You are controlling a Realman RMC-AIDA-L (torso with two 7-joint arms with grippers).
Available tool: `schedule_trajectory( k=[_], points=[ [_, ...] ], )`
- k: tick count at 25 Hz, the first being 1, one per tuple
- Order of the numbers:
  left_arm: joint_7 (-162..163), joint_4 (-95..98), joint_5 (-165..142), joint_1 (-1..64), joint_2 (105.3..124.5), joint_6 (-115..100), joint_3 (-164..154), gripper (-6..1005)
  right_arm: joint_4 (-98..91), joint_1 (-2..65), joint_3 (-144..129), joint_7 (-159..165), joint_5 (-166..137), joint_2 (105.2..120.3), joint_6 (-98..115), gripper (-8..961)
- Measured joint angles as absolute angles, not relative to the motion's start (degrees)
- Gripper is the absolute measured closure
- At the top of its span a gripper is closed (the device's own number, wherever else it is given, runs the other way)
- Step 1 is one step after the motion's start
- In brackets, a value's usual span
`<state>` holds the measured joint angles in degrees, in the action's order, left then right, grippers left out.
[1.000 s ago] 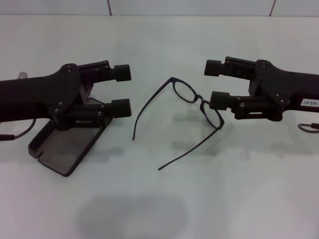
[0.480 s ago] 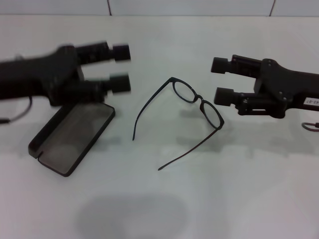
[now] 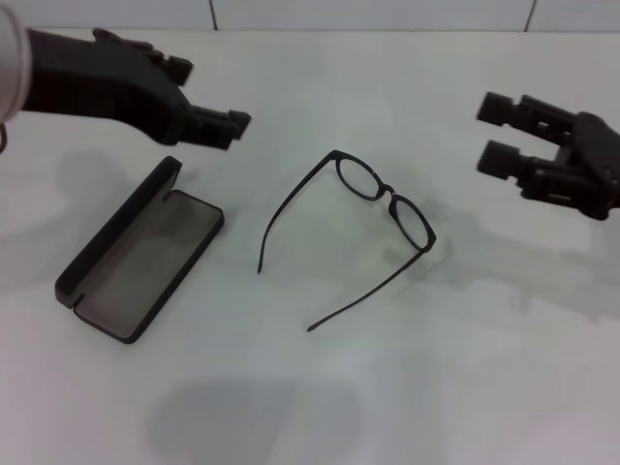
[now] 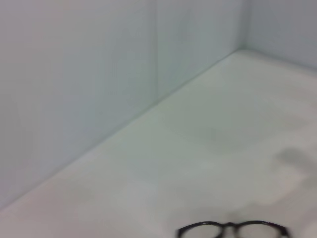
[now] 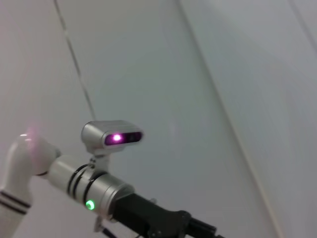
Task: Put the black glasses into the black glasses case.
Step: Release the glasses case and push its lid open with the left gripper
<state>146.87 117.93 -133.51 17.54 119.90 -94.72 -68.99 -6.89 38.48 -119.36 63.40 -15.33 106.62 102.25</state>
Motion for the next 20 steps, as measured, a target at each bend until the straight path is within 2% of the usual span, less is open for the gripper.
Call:
schedule_trajectory(
  k=[9, 20],
  points=[
    [161.2, 109.82, -158.65, 19.86, 119.9, -92.67, -82.24, 167, -6.89, 37.4, -117.7, 62.01, -15.08, 106.4, 102.44, 114],
    [162.5, 96.87, -161.83, 23.04, 119.76, -92.64, -83.06, 169, -6.15, 37.47, -117.76, 61.32, -15.52, 106.44, 101.33, 115]
  ],
)
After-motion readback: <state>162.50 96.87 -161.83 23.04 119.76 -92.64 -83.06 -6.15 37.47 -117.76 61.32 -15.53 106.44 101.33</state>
